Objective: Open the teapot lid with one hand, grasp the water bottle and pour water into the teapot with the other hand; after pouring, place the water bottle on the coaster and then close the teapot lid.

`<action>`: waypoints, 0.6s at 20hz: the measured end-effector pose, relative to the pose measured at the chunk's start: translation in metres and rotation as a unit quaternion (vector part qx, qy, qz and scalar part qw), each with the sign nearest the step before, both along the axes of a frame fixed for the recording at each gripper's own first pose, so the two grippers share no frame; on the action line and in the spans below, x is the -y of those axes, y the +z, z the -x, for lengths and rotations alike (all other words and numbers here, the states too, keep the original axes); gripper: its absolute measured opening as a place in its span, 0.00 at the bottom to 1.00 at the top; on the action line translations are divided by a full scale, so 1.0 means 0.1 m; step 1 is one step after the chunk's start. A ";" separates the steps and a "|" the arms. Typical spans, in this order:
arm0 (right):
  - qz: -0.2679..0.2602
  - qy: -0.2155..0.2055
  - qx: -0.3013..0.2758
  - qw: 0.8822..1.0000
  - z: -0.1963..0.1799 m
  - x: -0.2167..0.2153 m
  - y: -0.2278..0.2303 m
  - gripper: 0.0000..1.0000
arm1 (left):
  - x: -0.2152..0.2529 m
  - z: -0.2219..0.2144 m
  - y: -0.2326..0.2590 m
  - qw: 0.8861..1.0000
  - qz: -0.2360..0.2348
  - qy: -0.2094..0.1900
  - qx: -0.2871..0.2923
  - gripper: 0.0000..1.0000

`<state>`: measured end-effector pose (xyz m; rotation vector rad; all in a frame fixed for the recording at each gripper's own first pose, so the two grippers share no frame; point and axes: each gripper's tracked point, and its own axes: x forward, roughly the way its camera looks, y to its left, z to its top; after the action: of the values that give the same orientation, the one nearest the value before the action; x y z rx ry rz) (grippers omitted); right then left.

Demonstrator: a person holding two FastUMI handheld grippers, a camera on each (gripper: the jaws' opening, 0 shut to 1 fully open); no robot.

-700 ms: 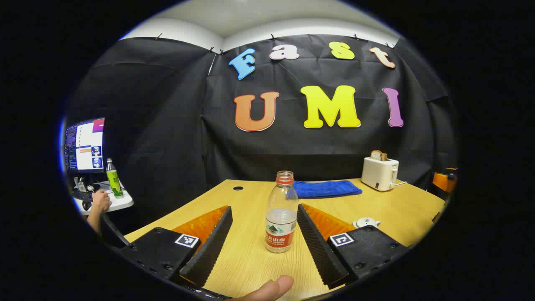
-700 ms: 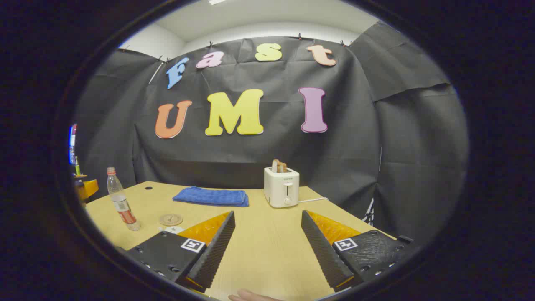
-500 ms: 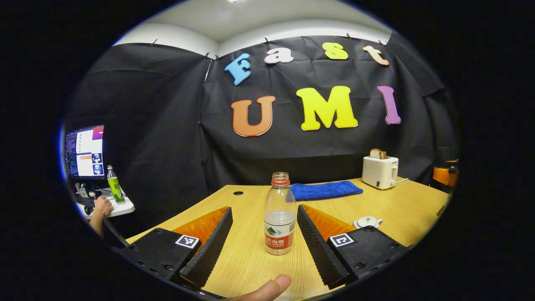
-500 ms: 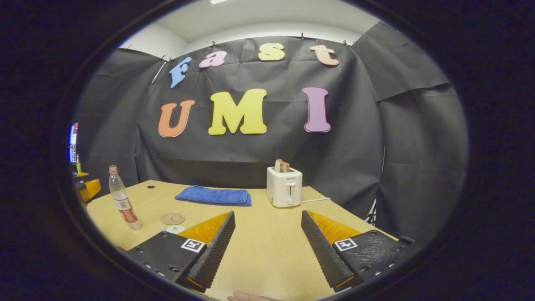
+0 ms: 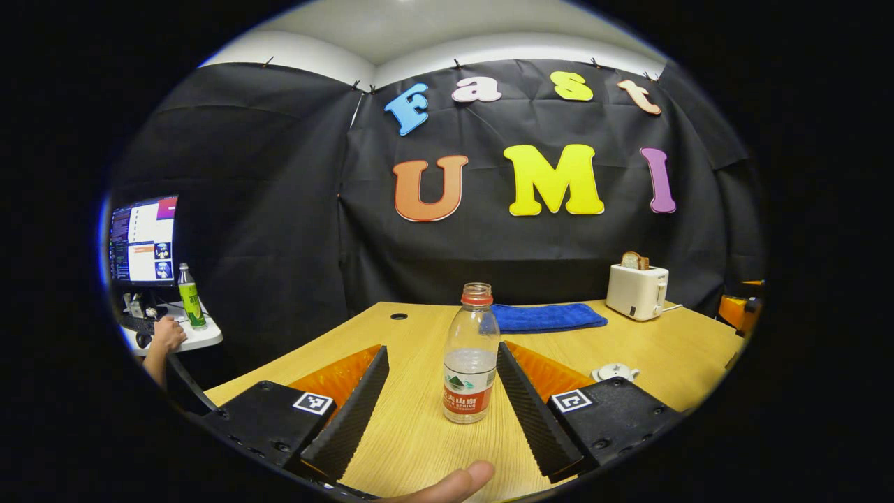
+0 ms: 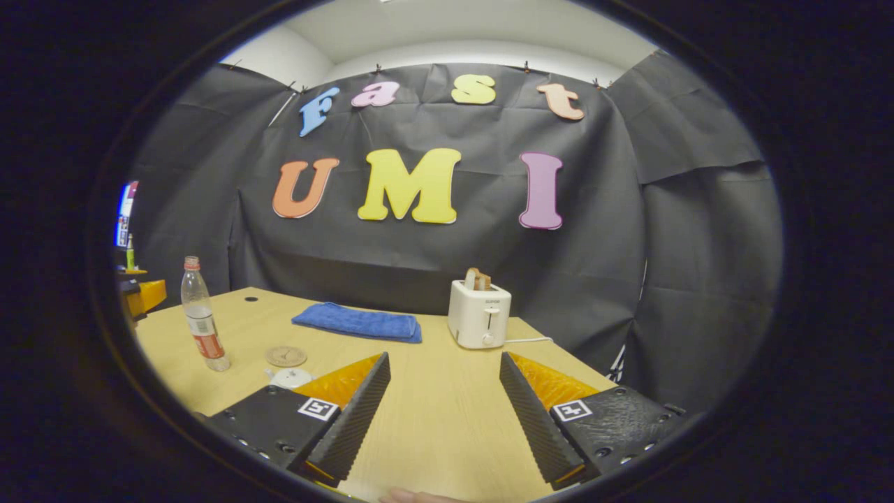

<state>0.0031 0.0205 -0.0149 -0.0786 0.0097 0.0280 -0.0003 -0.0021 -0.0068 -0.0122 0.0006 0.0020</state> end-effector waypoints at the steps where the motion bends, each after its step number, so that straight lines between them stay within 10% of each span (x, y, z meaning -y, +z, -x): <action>1: -0.002 0.003 -0.002 1.000 -0.01 -0.01 -0.01 0.98 | 0.02 0.00 0.00 1.000 0.000 -0.002 0.000 0.97; 12: -0.008 0.062 -0.026 0.998 -0.26 -0.75 -0.45 0.98 | -0.12 -0.01 0.04 1.000 0.005 0.006 0.005 0.97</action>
<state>0.0295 0.0960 -0.0597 -0.0616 0.0564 0.1538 0.0006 0.0101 -0.0027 -0.0230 -0.0102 0.0131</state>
